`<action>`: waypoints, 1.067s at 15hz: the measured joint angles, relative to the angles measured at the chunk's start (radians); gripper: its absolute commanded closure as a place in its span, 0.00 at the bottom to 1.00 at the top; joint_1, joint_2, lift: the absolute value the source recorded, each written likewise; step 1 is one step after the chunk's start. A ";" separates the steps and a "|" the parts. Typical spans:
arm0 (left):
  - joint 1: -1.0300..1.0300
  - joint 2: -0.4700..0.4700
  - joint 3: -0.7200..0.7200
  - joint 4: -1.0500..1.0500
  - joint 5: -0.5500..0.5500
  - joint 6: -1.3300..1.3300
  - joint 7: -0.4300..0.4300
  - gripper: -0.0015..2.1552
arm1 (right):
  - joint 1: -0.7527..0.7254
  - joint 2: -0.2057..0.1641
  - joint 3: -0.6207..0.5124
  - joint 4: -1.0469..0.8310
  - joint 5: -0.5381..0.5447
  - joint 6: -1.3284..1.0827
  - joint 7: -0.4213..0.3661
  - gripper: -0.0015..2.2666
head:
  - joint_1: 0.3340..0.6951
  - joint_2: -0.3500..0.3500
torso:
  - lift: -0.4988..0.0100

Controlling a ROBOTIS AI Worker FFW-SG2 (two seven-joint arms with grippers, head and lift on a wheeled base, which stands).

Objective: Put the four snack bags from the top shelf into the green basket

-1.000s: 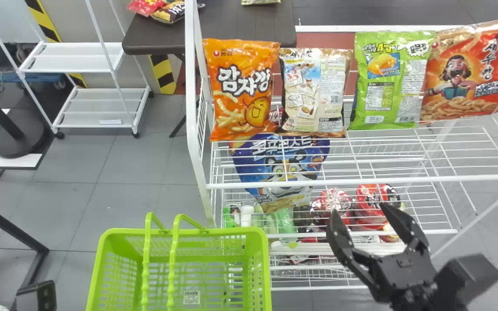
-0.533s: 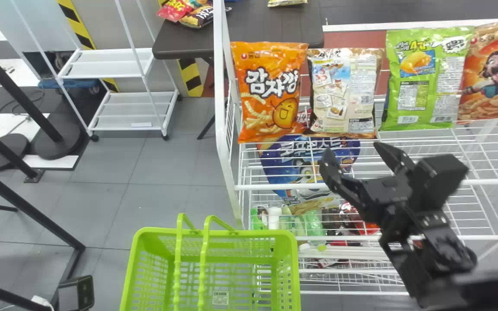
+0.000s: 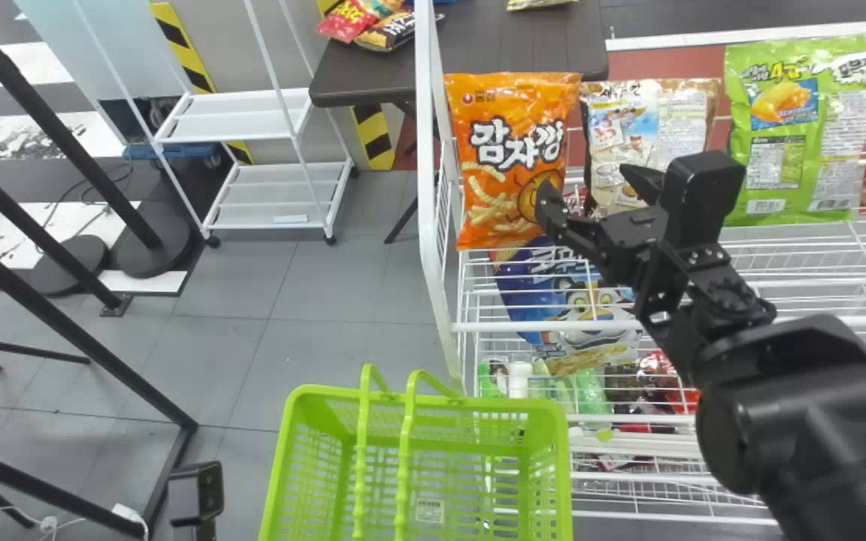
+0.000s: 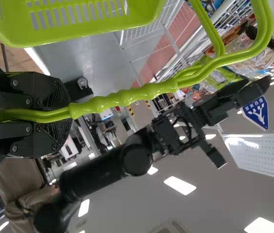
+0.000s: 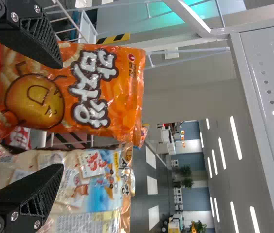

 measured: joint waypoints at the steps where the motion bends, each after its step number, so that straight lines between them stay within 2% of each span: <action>1: -0.004 0.003 -0.004 0.002 0.000 0.000 0.000 0.99 | -0.035 0.000 0.008 0.046 -0.034 -0.014 0.012 0.04 | 1.00 0.81 | 0.98; 3: -0.008 0.007 -0.006 0.008 0.002 0.001 0.000 0.99 | -0.112 0.000 0.033 0.162 -0.104 -0.052 0.030 0.04 | 1.00 0.82 | 0.98; 7: -0.011 0.008 -0.007 0.015 0.003 -0.001 0.000 0.99 | -0.236 0.000 0.052 0.380 -0.187 -0.097 0.125 0.04 | 1.00 0.83 | 0.98; 9: -0.012 0.008 -0.007 0.016 0.004 -0.002 0.000 0.99 | -0.294 0.000 0.061 0.480 -0.193 -0.125 0.145 0.10 | 1.00 0.81 | 0.98; 11: -0.013 0.008 -0.005 0.021 0.005 -0.005 0.000 0.99 | -0.344 0.000 0.062 0.563 -0.207 -0.148 0.204 0.27 | 1.00 0.80 | 0.98; 13: -0.013 0.008 -0.003 0.028 0.006 -0.008 0.000 0.99 | -0.368 0.000 0.061 0.595 -0.215 -0.151 0.259 0.55 | 1.00 0.81 | 0.98; 14: -0.014 0.008 -0.002 0.030 0.006 -0.009 0.000 0.99 | -0.374 0.000 0.060 0.598 -0.212 -0.149 0.275 0.71 | 1.00 0.82 | 0.98; 15: -0.015 0.008 -0.002 0.031 0.006 -0.009 0.000 0.99 | -0.380 0.000 0.056 0.600 -0.211 -0.142 0.289 0.91 | 1.00 0.82 | 0.98; 16: -0.016 0.007 -0.002 0.031 0.006 -0.009 0.000 0.99 | -0.383 0.000 0.051 0.602 -0.211 -0.130 0.294 0.96 | 1.00 0.82 | 0.98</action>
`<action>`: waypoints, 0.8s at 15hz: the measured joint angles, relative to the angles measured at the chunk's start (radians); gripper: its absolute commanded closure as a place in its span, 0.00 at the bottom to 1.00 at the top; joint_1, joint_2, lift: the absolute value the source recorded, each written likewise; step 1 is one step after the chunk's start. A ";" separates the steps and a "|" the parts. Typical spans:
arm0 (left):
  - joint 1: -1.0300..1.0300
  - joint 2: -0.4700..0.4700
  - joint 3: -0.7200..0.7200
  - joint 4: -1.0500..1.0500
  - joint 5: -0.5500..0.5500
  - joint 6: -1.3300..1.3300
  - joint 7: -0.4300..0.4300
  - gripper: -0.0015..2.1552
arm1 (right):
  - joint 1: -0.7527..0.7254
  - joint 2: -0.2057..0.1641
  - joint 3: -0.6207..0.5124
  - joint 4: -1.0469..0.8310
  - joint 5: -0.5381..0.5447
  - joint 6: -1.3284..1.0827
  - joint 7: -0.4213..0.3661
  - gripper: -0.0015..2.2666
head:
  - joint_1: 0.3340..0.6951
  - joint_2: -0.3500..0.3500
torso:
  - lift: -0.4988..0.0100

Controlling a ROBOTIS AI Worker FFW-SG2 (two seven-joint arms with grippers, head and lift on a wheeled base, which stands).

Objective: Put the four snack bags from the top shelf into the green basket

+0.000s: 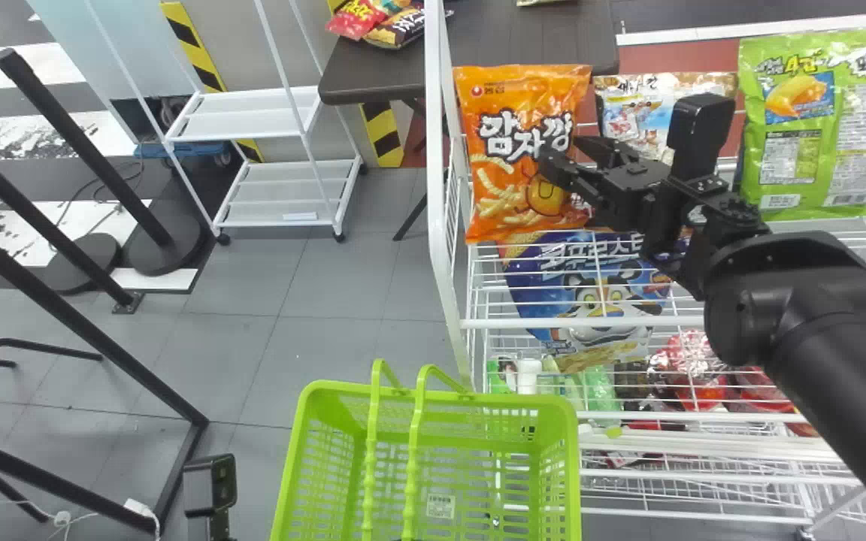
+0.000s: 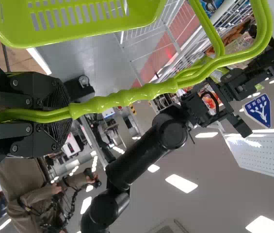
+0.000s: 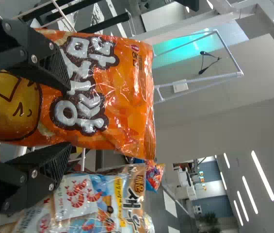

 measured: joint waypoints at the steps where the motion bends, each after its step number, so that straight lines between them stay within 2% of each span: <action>1: -0.001 -0.001 0.000 0.000 0.000 0.000 0.000 1.00 | -0.004 0.000 -0.005 0.001 0.001 0.021 0.001 0.99 | 1.00 0.82 | 0.98; 6: -0.001 -0.001 0.006 0.005 0.002 0.000 0.000 0.99 | 0.023 0.000 -0.011 -0.043 0.009 0.035 0.026 0.99 | 1.00 0.83 | 0.98; 9: -0.002 -0.001 0.017 0.009 0.011 0.000 0.000 1.00 | 0.149 0.000 -0.035 -0.255 0.067 0.099 0.001 0.99 | 1.00 0.88 | 0.98; 12: -0.006 0.000 0.024 0.007 0.013 0.004 0.000 0.99 | 0.283 0.000 -0.120 -0.491 0.135 0.214 -0.022 0.99 | 1.00 0.85 | 0.98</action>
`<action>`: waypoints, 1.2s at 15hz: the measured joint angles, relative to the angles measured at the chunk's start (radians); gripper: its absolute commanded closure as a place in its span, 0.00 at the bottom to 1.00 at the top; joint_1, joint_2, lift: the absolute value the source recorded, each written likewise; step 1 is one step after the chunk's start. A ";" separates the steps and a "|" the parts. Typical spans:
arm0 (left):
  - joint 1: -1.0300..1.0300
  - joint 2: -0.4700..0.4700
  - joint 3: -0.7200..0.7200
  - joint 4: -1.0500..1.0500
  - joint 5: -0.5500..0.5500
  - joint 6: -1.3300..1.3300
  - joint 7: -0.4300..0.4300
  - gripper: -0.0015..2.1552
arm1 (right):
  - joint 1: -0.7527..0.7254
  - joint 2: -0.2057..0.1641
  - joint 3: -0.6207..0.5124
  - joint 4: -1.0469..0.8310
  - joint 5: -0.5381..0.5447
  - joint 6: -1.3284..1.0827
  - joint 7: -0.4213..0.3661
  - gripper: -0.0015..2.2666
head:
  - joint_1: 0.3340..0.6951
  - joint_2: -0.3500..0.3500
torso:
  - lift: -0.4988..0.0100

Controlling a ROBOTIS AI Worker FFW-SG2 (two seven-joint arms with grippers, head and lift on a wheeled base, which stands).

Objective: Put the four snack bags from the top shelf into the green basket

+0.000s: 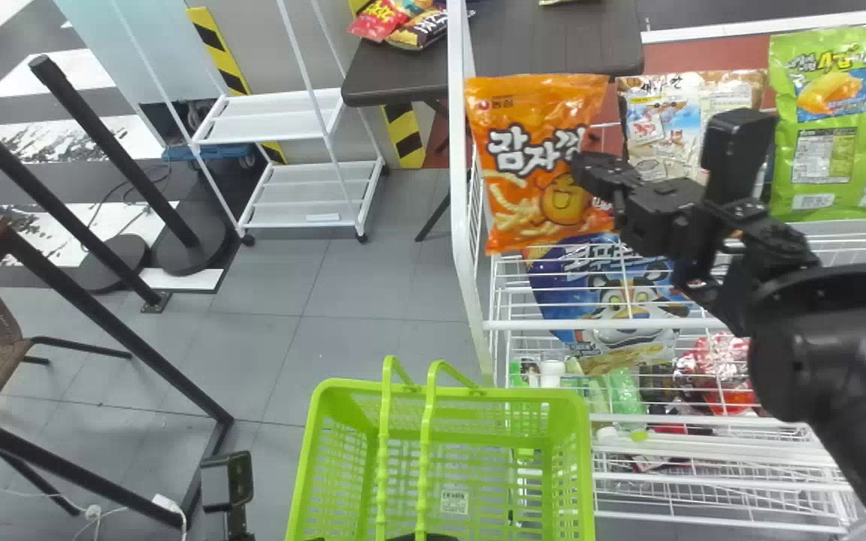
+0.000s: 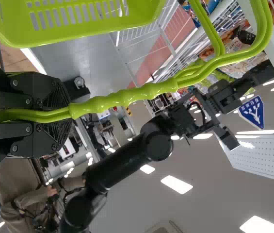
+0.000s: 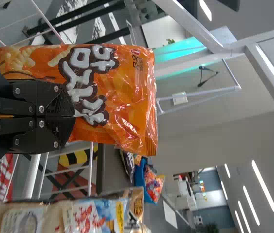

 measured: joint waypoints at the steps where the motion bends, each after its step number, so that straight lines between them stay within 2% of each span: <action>1: -0.006 0.000 0.004 -0.004 0.000 0.007 0.000 1.00 | 0.054 0.000 -0.034 -0.090 0.013 0.040 -0.003 0.99 | 1.00 0.83 | 0.98; 5: -0.044 0.002 0.012 -0.010 -0.002 0.035 0.000 0.99 | 0.294 0.000 -0.141 -0.446 -0.019 0.231 -0.006 0.99 | 1.00 0.78 | 0.98; 9: -0.072 0.002 0.012 -0.011 -0.003 0.055 0.000 0.99 | 0.545 0.000 -0.190 -0.750 -0.059 0.413 -0.004 0.99 | 1.00 0.78 | 0.98; 14: -0.088 0.002 0.003 -0.010 -0.007 0.071 0.000 0.99 | 0.744 0.000 -0.143 -0.889 -0.111 0.508 0.011 0.99 | 1.00 0.89 | 0.98; 17: -0.089 0.002 -0.001 -0.013 -0.009 0.088 0.000 1.00 | 0.758 0.000 -0.072 -0.859 -0.102 0.567 0.002 0.99 | 1.00 1.00 | 0.98; 18: -0.088 0.002 -0.001 -0.016 -0.008 0.090 0.000 1.00 | 0.748 0.000 -0.049 -0.827 -0.095 0.571 -0.005 0.95 | 1.00 1.00 | 0.98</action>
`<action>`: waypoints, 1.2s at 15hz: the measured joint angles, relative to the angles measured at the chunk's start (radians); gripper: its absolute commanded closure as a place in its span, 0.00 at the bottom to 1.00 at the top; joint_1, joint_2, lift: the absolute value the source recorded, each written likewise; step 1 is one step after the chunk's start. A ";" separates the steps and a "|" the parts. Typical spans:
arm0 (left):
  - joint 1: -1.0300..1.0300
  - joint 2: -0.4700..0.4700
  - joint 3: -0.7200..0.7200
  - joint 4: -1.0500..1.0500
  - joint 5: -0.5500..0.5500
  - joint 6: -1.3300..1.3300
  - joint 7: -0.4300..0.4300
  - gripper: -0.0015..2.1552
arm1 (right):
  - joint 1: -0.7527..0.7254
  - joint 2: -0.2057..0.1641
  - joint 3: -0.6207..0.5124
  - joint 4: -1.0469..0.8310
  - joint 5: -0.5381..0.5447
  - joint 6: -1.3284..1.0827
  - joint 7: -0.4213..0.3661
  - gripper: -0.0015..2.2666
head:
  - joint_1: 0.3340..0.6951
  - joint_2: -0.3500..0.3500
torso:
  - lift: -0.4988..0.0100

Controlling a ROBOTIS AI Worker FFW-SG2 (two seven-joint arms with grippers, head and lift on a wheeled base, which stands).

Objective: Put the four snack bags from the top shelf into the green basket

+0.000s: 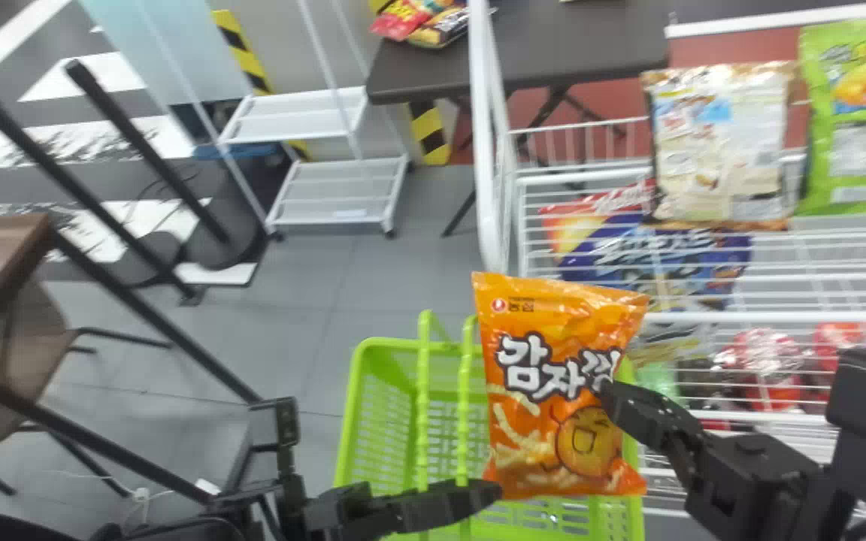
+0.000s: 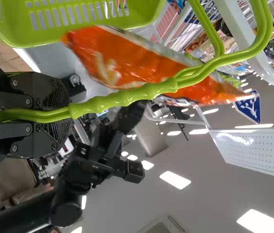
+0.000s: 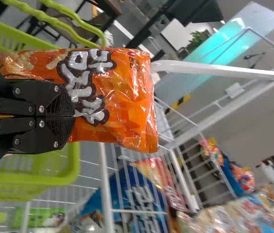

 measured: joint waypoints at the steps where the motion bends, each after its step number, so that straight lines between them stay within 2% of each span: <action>1: 0.002 0.000 0.000 -0.004 0.000 0.003 0.000 1.00 | -0.012 0.000 0.025 0.037 0.014 0.000 -0.007 0.78 | 1.00 1.00 | 0.98; 2: 0.005 0.000 0.000 -0.009 0.001 0.005 0.000 1.00 | -0.025 0.000 0.043 0.071 0.035 -0.004 -0.010 0.34 | 1.00 1.00 | 0.98; 3: 0.007 0.000 0.000 -0.011 0.001 0.006 0.000 1.00 | -0.034 0.000 0.053 0.094 0.050 -0.006 -0.010 0.00 | 1.00 1.00 | 0.98; 6: 0.010 0.001 0.001 -0.011 0.001 0.007 0.000 1.00 | -0.032 -0.002 0.061 0.107 0.061 -0.004 -0.007 0.02 | 1.00 1.00 | 0.98; 9: 0.011 0.001 0.000 -0.012 0.001 0.007 0.000 1.00 | 0.011 -0.025 0.044 0.029 0.042 0.015 -0.004 0.03 | 1.00 1.00 | 0.98; 12: 0.014 0.002 -0.001 -0.011 0.001 0.007 0.000 1.00 | 0.021 -0.028 -0.038 -0.019 0.021 0.015 -0.003 0.03 | 1.00 1.00 | 0.98; 15: 0.019 0.002 -0.001 -0.011 0.001 0.007 0.000 1.00 | -0.062 -0.026 -0.150 -0.008 -0.013 -0.001 -0.011 0.03 | 1.00 0.84 | 0.98; 18: 0.023 0.002 -0.002 -0.011 0.001 0.006 0.000 1.00 | -0.216 -0.026 -0.196 0.104 0.009 -0.055 -0.048 0.03 | 1.00 0.69 | 0.98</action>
